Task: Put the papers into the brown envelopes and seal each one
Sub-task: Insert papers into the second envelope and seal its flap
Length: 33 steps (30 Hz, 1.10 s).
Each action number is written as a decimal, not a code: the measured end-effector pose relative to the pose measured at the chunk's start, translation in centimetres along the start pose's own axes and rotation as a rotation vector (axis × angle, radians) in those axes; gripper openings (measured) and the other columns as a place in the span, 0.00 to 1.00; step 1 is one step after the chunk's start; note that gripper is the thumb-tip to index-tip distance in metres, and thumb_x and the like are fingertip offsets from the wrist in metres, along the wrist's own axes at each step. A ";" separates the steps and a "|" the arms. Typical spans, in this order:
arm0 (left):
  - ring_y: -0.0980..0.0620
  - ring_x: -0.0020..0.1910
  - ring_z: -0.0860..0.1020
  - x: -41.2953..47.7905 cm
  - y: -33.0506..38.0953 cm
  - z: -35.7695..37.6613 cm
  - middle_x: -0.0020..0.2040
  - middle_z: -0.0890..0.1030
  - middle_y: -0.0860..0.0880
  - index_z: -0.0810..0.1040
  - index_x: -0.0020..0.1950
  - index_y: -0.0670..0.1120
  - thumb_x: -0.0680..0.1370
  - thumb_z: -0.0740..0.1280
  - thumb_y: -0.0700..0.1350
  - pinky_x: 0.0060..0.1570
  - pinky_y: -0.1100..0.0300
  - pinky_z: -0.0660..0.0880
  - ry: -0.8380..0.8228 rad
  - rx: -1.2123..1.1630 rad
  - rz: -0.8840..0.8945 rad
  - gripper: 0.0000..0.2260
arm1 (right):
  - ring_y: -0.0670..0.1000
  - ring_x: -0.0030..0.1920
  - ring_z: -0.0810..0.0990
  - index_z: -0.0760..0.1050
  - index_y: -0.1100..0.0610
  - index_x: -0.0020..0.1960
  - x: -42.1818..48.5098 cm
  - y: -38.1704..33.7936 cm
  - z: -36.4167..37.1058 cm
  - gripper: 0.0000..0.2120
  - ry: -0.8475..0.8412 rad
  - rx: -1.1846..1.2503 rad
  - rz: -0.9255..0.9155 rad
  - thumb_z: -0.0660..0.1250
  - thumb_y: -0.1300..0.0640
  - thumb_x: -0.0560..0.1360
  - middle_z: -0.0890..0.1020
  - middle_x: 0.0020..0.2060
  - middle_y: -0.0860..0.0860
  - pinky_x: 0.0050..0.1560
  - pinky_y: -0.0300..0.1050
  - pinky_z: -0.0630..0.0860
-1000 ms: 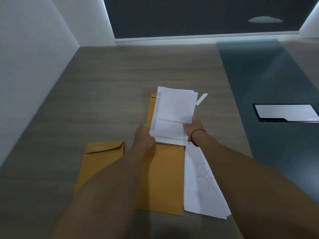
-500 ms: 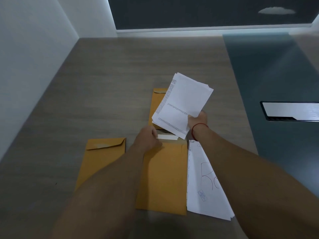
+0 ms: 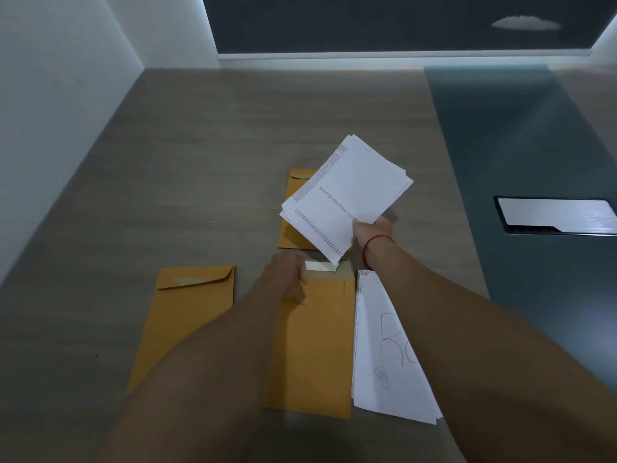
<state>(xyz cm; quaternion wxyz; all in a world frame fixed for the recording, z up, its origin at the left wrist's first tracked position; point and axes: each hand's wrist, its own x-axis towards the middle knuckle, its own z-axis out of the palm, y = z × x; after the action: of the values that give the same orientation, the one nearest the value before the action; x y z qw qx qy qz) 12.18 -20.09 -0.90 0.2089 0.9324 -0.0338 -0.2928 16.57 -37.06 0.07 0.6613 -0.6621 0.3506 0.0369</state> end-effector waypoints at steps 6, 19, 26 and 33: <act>0.45 0.52 0.77 0.2 0.1 0.0 0.51 0.76 0.45 0.73 0.49 0.46 0.60 0.82 0.40 0.51 0.51 0.76 -0.035 -0.042 -0.027 0.25 | 0.49 0.28 0.69 0.73 0.61 0.51 -0.8 0.3 1.2 0.06 -0.084 0.026 0.084 0.60 0.67 0.76 0.77 0.45 0.55 0.27 0.39 0.68; 0.52 0.43 0.76 0.6 0.2 -0.5 0.43 0.78 0.50 0.71 0.33 0.49 0.64 0.79 0.36 0.45 0.57 0.76 -0.024 -0.031 -0.009 0.17 | 0.48 0.31 0.74 0.74 0.66 0.62 -0.9 1.7 1.2 0.14 -0.052 0.031 0.061 0.61 0.67 0.77 0.80 0.58 0.60 0.20 0.29 0.72; 0.51 0.48 0.75 0.7 -0.1 -0.8 0.48 0.78 0.47 0.77 0.43 0.45 0.65 0.79 0.38 0.50 0.57 0.76 0.006 -0.095 -0.001 0.14 | 0.52 0.41 0.77 0.74 0.65 0.61 -0.8 2.1 0.6 0.14 -0.108 -0.123 -0.018 0.62 0.64 0.77 0.81 0.54 0.58 0.41 0.42 0.77; 0.46 0.57 0.79 0.8 -0.3 -1.6 0.58 0.80 0.45 0.82 0.54 0.44 0.71 0.73 0.36 0.59 0.50 0.77 0.018 -0.046 -0.042 0.12 | 0.59 0.61 0.77 0.71 0.63 0.65 -1.0 1.3 -0.1 0.17 -0.112 -0.368 -0.121 0.61 0.63 0.77 0.78 0.61 0.59 0.65 0.54 0.73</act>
<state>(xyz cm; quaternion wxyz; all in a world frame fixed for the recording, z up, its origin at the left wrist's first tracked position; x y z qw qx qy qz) 13.68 -19.34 -0.31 0.2247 0.9305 -0.0056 -0.2893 15.12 -36.60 -0.51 0.5486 -0.7886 0.2601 0.0973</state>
